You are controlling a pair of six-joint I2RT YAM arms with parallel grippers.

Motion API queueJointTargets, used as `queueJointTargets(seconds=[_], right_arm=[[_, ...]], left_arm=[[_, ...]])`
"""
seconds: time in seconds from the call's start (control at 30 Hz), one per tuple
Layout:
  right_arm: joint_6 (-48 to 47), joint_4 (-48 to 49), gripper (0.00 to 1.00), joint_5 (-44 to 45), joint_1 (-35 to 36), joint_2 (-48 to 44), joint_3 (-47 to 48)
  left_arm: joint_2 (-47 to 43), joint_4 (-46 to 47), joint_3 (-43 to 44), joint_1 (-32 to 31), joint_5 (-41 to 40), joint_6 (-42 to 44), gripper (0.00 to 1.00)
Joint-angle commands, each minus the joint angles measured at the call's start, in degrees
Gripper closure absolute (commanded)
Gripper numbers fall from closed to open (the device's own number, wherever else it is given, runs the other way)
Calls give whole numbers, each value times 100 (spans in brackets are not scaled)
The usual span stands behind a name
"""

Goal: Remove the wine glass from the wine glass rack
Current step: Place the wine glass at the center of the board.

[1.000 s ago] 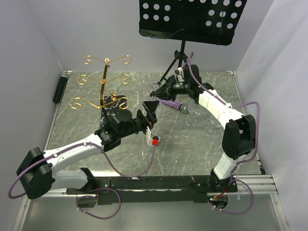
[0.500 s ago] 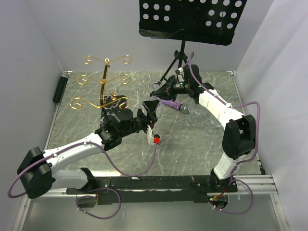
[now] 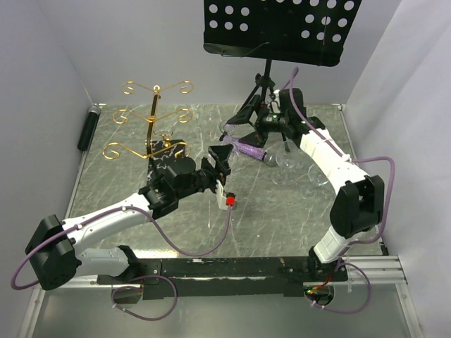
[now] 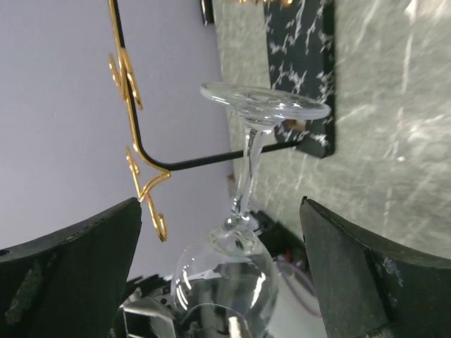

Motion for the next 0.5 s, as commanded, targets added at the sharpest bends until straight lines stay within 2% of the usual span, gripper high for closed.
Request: queueJointTargets(seconds=[0.0, 0.07, 0.2, 0.23, 0.37, 0.47], right_arm=[[-432, -175, 0, 256, -174, -564, 156], [-652, -26, 0, 221, -192, -678, 94], [-1126, 194, 0, 159, -253, -933, 24], [-1232, 194, 0, 168, -279, -1029, 15], [-1645, 177, 0, 63, -332, -1275, 24], [-2005, 115, 0, 98, -341, -1469, 50]], left_arm=[[83, 523, 635, -28, -54, -418, 52], [198, 373, 891, -28, -89, -707, 55], [304, 337, 1094, -28, -107, -1078, 76], [277, 407, 1033, -28, -98, -1104, 78], [207, 365, 962, -63, -63, -1341, 84], [216, 22, 1093, -81, 60, -1823, 84]])
